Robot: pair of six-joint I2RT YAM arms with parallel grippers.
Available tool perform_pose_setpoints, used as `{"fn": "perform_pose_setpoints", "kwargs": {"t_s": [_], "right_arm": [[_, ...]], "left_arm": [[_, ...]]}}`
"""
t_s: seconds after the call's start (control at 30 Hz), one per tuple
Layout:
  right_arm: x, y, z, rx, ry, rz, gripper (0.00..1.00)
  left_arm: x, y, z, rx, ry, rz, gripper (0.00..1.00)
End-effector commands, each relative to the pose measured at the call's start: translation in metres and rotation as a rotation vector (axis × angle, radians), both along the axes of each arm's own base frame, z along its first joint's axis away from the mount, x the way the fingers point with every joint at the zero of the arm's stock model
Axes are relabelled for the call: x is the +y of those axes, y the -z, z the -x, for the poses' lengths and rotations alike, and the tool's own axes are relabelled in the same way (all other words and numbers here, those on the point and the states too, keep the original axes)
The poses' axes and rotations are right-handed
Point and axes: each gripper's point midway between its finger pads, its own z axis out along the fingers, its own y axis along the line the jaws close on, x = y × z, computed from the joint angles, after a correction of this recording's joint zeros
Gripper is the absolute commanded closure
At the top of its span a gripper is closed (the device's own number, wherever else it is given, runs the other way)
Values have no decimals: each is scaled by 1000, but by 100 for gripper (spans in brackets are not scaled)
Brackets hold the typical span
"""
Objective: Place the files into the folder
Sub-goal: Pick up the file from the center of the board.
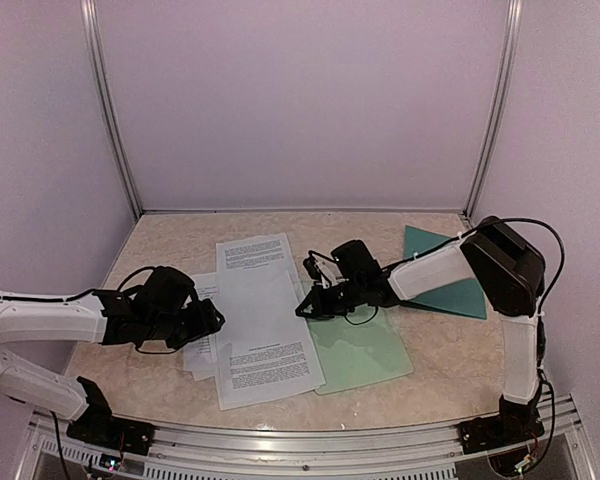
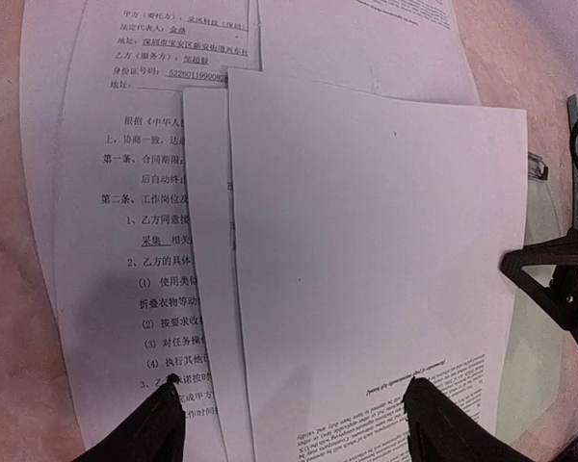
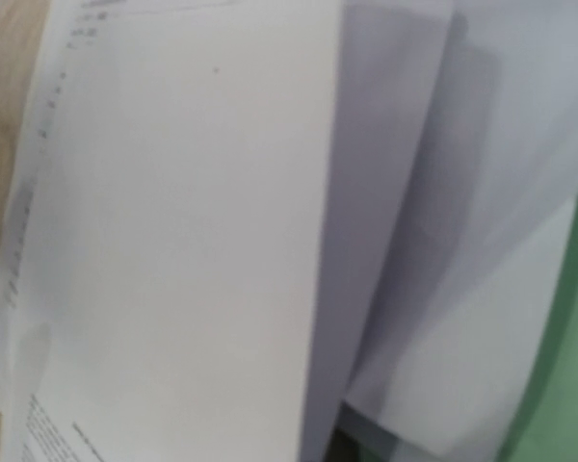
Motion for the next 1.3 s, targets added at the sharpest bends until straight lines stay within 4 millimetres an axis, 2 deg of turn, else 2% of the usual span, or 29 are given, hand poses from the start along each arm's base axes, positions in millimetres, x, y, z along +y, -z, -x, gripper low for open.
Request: {"fn": "perform_pose_setpoints", "kwargs": {"t_s": [0.0,0.1,0.17,0.3,0.37,0.5,0.73,0.93,1.27], "right_arm": [[2,7,1,14,-13,11,100],[3,5,3,2,-20,18,98],[4,4,4,-10,-27,31,92],[-1,2,3,-41,-21,67,73],[-8,2,1,-64,-7,103,60],[-19,4,-2,-91,13,158,48],[-12,16,4,-42,-11,119,46],[-7,25,8,-3,-15,84,49],[-3,39,20,67,-24,57,53]], "left_arm": [[2,8,3,12,-17,-5,24],[4,9,3,12,-19,-12,24],[4,10,2,11,-19,-20,22],[3,13,1,18,-15,-33,21],[3,16,1,26,-19,-35,20],[1,19,-2,28,-16,-30,21],[-2,30,-13,78,-22,51,25],[-4,41,-19,116,-19,101,28],[-8,62,-13,196,-8,131,35]]}}
